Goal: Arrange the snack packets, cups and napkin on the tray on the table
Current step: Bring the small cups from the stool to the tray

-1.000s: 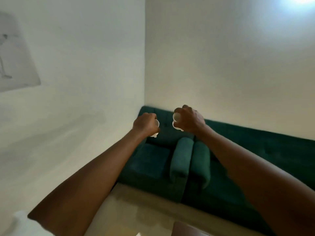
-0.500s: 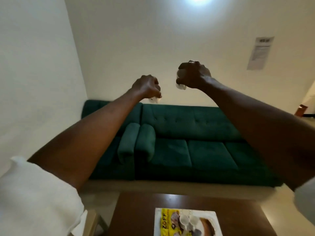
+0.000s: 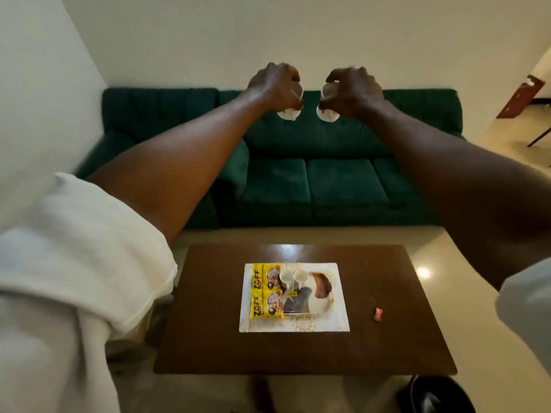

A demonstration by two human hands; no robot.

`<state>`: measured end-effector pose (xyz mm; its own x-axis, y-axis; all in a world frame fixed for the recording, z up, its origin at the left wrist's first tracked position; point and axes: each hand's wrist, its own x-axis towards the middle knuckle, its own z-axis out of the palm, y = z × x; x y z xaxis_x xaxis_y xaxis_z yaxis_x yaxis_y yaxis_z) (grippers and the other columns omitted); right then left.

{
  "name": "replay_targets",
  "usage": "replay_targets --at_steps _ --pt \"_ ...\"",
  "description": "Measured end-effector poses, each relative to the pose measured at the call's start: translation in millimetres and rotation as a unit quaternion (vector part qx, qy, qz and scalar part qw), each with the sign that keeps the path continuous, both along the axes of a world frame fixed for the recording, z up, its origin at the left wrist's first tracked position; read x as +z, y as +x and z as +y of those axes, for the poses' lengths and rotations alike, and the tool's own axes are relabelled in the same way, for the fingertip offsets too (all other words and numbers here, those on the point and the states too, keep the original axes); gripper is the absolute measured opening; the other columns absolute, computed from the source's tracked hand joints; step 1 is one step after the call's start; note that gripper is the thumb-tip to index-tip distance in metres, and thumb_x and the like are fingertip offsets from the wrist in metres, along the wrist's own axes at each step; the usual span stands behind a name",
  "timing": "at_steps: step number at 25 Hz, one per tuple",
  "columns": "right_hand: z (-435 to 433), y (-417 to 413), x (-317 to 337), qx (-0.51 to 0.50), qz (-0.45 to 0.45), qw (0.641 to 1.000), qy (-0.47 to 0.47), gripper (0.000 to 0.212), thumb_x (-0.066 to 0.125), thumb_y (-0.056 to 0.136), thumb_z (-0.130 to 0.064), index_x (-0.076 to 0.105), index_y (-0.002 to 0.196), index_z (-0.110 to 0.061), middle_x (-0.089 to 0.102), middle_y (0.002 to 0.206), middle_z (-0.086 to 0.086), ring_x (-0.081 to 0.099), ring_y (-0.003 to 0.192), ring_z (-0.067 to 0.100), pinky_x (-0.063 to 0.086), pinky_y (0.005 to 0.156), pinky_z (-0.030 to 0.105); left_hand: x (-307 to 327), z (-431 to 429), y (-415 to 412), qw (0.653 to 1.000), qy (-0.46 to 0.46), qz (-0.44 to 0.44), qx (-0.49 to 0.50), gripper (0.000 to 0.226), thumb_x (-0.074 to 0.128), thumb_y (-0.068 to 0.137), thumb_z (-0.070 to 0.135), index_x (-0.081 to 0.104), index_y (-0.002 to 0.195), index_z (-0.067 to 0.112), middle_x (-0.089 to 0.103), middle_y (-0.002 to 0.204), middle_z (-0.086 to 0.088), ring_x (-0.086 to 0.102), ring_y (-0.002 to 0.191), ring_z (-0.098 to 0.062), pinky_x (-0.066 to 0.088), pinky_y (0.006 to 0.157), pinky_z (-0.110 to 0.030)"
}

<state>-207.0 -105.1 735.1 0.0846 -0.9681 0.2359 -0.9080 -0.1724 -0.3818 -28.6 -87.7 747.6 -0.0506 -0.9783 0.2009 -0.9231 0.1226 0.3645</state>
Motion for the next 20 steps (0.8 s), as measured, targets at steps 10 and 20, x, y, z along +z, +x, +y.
replay_targets --at_steps 10,20 --pt "-50 8 -257 -0.031 0.030 0.985 0.169 0.056 0.082 0.082 -0.041 0.065 0.130 -0.018 0.062 0.127 0.013 0.064 0.114 0.035 0.053 0.092 0.045 -250 -66 -7 0.989 0.139 -0.054 -0.021 0.049 0.076 0.086 0.034 0.062 0.131 0.019 0.060 0.130 -0.012 0.065 0.115 -0.036 0.053 0.091 -0.045" --pt "19 -8 -511 -0.018 0.069 0.927 0.369 0.061 0.079 0.086 -0.040 0.054 0.139 -0.019 0.054 0.141 0.011 0.066 0.114 0.041 0.057 0.087 0.045 -540 10 -47 0.935 0.350 -0.036 -0.038 0.051 0.075 0.087 0.033 0.059 0.133 0.018 0.057 0.135 -0.012 0.065 0.117 -0.036 0.056 0.090 -0.043"
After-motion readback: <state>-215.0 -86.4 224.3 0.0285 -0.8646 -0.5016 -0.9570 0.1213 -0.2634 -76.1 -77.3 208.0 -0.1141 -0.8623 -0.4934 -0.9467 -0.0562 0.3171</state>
